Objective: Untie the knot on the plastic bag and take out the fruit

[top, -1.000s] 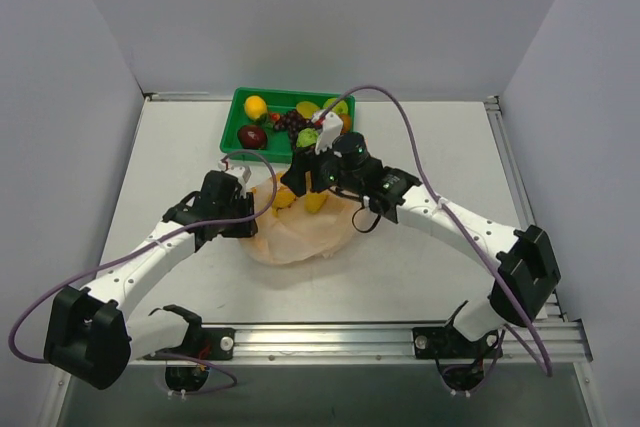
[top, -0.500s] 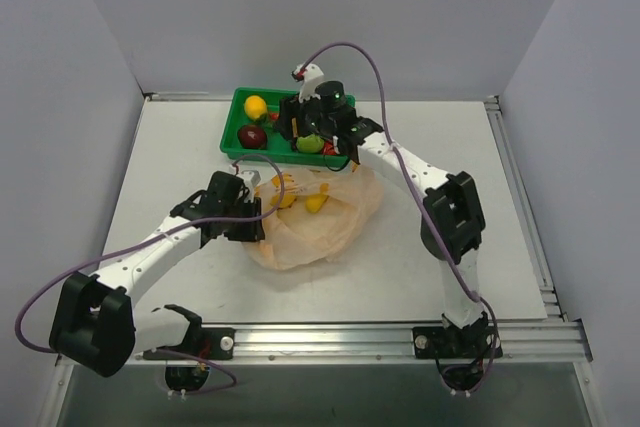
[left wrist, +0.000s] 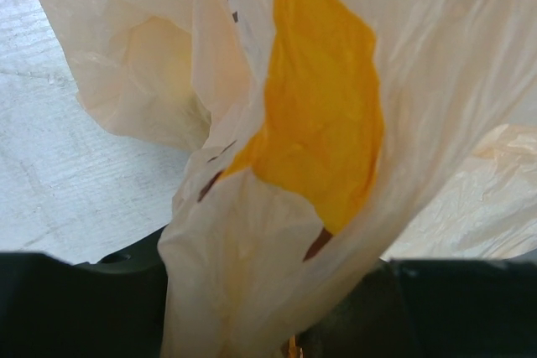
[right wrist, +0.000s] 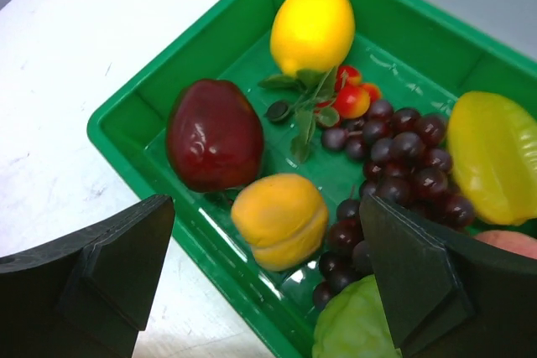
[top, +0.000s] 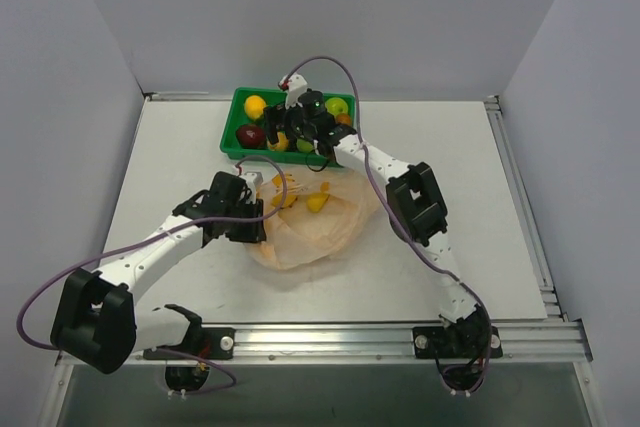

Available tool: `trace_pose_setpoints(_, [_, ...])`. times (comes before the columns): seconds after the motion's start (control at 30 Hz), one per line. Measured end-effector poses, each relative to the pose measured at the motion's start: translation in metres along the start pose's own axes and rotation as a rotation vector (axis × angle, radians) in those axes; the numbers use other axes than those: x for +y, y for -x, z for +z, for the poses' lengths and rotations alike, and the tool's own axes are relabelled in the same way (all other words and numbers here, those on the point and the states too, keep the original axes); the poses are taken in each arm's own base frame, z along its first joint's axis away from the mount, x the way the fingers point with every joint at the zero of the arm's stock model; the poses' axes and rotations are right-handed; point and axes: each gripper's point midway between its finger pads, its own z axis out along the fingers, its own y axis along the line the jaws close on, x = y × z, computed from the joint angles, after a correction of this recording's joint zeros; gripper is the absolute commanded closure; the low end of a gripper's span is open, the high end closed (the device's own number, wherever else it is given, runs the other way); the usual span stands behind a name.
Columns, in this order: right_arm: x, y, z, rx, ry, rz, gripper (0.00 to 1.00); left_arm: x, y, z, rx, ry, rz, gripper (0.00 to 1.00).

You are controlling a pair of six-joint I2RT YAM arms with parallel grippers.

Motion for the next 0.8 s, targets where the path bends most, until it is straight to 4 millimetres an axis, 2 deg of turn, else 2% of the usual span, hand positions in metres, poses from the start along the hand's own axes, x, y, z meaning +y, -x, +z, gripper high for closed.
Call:
trace_pose_setpoints(0.17, [-0.005,0.012,-0.003,-0.041,-0.034,-0.007,0.02,0.0,0.0,0.0,-0.001,0.001,0.0,0.57])
trace_pose_setpoints(0.27, [-0.006,0.004,-0.026,-0.01,-0.047,-0.004,0.07,0.001,0.001,0.0,-0.002,0.004,-0.001,0.57])
trace_pose_setpoints(0.33, [-0.002,0.0,-0.054,0.018,-0.051,0.0,0.13,0.002,0.001,0.0,-0.006,0.009,-0.003,0.57])
trace_pose_setpoints(0.4, [0.004,0.005,-0.085,0.028,-0.054,0.004,0.15,0.003,0.003,-0.002,-0.016,0.014,-0.006,0.57])
trace_pose_setpoints(0.53, [0.025,0.038,-0.156,-0.028,-0.061,0.005,0.18,0.006,0.008,-0.006,-0.043,0.025,-0.013,0.57])
trace_pose_setpoints(0.63, [0.05,0.058,-0.211,-0.088,-0.061,0.004,0.22,0.007,0.011,-0.009,-0.059,0.029,-0.015,0.57])
trace_pose_setpoints(0.7, [0.065,0.057,-0.238,-0.103,-0.056,0.005,0.24,0.007,0.012,-0.01,-0.067,0.031,-0.018,0.57])
trace_pose_setpoints(0.8, [0.086,0.039,-0.26,-0.075,-0.033,0.028,0.25,0.007,0.014,-0.013,-0.079,0.03,-0.019,0.57])
